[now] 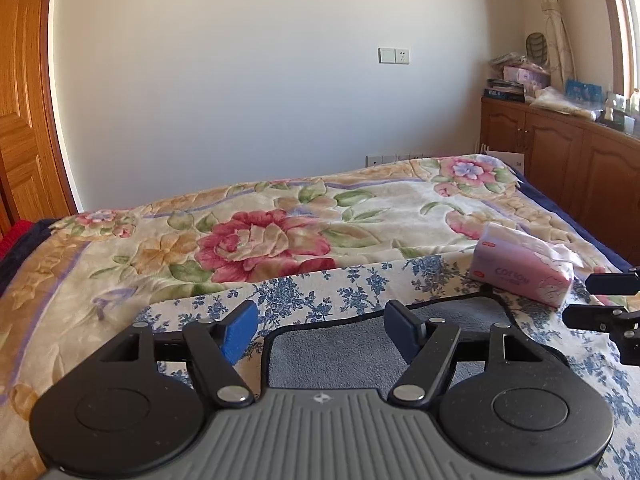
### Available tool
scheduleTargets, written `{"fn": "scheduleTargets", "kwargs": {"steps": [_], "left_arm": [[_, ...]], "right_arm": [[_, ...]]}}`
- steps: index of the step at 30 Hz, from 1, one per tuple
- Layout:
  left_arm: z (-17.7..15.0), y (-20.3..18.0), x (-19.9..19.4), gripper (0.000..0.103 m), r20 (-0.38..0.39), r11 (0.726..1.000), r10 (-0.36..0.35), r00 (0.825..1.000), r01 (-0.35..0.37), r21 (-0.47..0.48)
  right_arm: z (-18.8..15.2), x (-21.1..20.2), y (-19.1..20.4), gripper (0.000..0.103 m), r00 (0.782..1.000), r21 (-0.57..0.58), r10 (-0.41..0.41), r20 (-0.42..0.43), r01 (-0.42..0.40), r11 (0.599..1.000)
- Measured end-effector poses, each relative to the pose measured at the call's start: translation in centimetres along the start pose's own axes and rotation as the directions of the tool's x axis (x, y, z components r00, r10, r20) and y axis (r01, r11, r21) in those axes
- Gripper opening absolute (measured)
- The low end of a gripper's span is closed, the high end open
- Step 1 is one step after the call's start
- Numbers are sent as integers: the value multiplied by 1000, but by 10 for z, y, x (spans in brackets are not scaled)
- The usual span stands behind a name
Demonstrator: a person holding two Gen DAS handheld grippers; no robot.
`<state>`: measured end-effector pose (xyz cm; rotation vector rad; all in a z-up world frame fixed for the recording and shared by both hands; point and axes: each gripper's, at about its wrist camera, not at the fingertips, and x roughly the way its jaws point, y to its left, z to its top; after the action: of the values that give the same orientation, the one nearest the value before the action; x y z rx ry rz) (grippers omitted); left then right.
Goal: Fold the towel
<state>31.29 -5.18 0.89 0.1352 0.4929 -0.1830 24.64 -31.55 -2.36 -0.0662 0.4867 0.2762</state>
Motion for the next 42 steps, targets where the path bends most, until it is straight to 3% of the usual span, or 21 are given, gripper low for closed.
{"fn": "scheduleTargets", "kwargs": {"steps": [3, 7, 14, 32, 34, 42], "left_arm": [[-1, 0, -13, 75, 1, 1000, 0, 1000, 0, -6], [-6, -1, -28, 86, 4, 1000, 6, 1000, -6, -3], [-16, -1, -51, 91, 10, 1000, 28, 1000, -28, 12], [-36, -4, -121, 98, 34, 1000, 17, 999, -17, -10], [-37, -6, -127, 98, 40, 1000, 17, 999, -17, -2], [-39, -9, -154, 100, 64, 1000, 20, 998, -21, 2]], "right_arm": [[-2, -12, 2, 53, 1000, 12, -5, 4, 5, 1000], [-5, -25, 5, 53, 1000, 22, -17, 9, 17, 1000], [-8, -47, 8, 55, 999, 32, -42, 18, 42, 999], [-24, -93, 18, 92, 992, 55, -113, 63, 109, 992], [-26, -98, 19, 101, 991, 60, -113, 65, 109, 992], [-29, -116, 23, 103, 992, 61, -108, 70, 104, 993]]}}
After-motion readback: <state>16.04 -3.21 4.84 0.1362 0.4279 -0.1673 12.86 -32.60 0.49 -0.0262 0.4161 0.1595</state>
